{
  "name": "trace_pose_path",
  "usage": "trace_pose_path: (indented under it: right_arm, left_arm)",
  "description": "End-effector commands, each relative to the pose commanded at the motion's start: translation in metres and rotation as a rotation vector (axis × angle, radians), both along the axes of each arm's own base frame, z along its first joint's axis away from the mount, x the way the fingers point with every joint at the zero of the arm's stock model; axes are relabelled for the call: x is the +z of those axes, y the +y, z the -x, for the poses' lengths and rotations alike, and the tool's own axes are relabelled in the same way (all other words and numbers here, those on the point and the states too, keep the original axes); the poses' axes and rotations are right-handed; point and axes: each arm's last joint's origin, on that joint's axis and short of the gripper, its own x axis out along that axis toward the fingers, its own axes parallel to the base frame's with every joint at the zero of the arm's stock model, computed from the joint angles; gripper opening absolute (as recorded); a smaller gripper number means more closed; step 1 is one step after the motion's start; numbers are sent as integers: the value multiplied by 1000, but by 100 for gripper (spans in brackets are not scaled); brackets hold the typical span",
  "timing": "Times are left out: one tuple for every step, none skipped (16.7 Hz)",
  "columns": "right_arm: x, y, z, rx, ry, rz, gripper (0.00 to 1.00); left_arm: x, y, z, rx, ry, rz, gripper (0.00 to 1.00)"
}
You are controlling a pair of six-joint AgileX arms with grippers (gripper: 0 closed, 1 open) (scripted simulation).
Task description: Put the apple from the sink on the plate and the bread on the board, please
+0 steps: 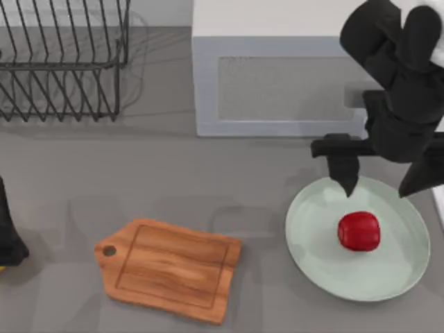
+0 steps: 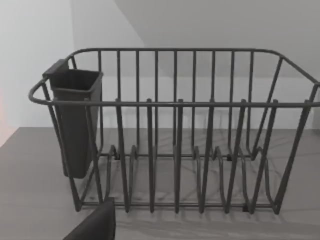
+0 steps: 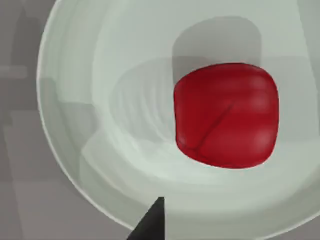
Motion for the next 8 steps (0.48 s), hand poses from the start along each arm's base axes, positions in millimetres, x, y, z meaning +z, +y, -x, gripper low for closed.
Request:
trace_pose_path:
  right_arm:
    - [0,0,0,0,0,0,98]
    - [0,0,0,0,0,0,100]
    - [0,0,0,0,0,0,100]
    - [0,0,0,0,0,0,100]
    - [0,0,0,0,0,0,100]
    - [0,0,0,0,0,0,100]
    - [0,0,0,0,0,0,100]
    - [0,0,0,0,0,0,100]
  left_arm:
    - [0,0,0,0,0,0,100]
    - [0,0,0,0,0,0,100]
    - [0,0,0,0,0,0,100]
    - [0,0,0,0,0,0,100]
    - [0,0,0,0,0,0,100]
    - [0,0,0,0,0,0,100]
    - [0,0,0,0,0,0,100]
    - [0,0,0,0,0,0,100]
